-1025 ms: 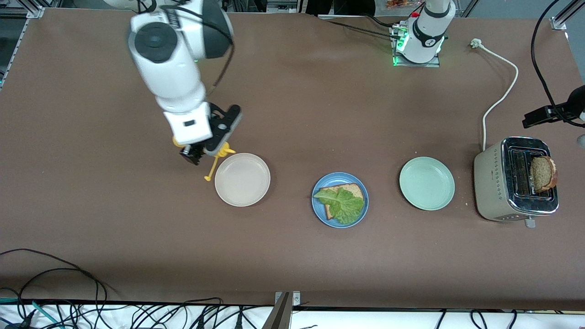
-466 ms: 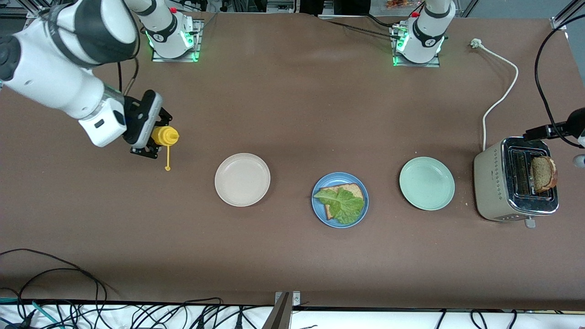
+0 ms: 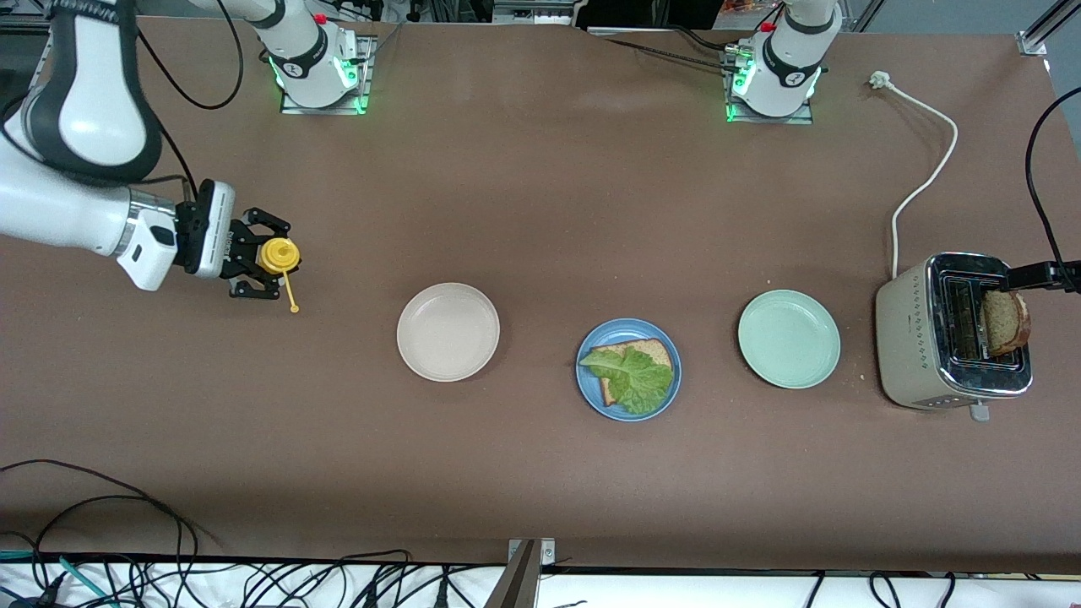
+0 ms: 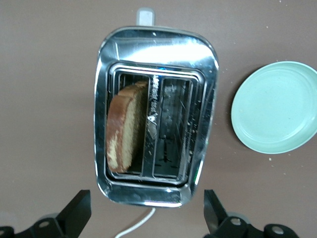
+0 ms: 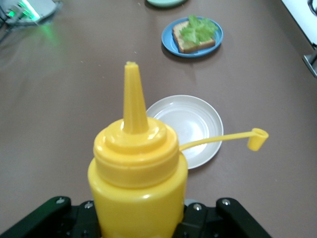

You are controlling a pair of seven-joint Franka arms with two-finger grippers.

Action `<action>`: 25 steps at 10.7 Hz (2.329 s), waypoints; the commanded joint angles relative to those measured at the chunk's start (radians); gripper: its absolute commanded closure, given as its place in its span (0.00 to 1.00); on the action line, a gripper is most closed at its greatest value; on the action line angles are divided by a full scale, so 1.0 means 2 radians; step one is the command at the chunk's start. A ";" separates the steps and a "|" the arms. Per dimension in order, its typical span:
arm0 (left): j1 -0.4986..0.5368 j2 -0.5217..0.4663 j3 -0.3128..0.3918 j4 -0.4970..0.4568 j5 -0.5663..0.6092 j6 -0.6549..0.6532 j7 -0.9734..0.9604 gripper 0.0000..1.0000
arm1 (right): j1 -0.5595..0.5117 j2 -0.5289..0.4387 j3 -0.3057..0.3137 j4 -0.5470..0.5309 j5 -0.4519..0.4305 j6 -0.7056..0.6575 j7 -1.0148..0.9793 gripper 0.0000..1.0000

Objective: Make sandwich in blue plate with both arms
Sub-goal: 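Carry the mustard bottle back to its spot with the right gripper, then set down the mustard while the left gripper lifts toaster bread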

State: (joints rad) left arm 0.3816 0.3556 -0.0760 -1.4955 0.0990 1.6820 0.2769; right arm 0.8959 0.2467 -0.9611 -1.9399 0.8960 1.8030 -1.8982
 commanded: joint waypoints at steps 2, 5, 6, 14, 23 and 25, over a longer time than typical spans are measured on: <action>0.031 0.041 -0.005 0.019 0.010 0.040 0.069 0.00 | -0.083 0.137 0.004 0.013 0.162 -0.138 -0.182 1.00; 0.033 0.061 -0.005 0.018 0.007 0.044 0.069 0.00 | -0.109 0.202 0.009 0.024 0.226 -0.202 -0.251 1.00; 0.033 0.064 -0.005 0.019 0.007 0.047 0.069 0.00 | -0.121 0.218 0.020 0.024 0.243 -0.221 -0.266 1.00; 0.038 0.078 -0.005 0.019 0.011 0.055 0.076 0.16 | -0.274 0.278 0.153 0.069 0.239 -0.271 -0.329 1.00; 0.038 0.074 -0.007 0.031 0.035 0.053 0.083 1.00 | -0.284 0.313 0.154 0.079 0.240 -0.280 -0.329 1.00; 0.037 0.071 -0.007 0.031 0.036 0.053 0.081 1.00 | -0.284 0.314 0.154 0.079 0.240 -0.280 -0.328 1.00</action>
State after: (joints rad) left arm 0.4523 0.4954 -0.0862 -1.4678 0.1244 1.7977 0.4221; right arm 0.3467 0.8602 -0.6623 -1.8096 1.3804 1.2705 -2.5582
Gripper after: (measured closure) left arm 0.877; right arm 0.877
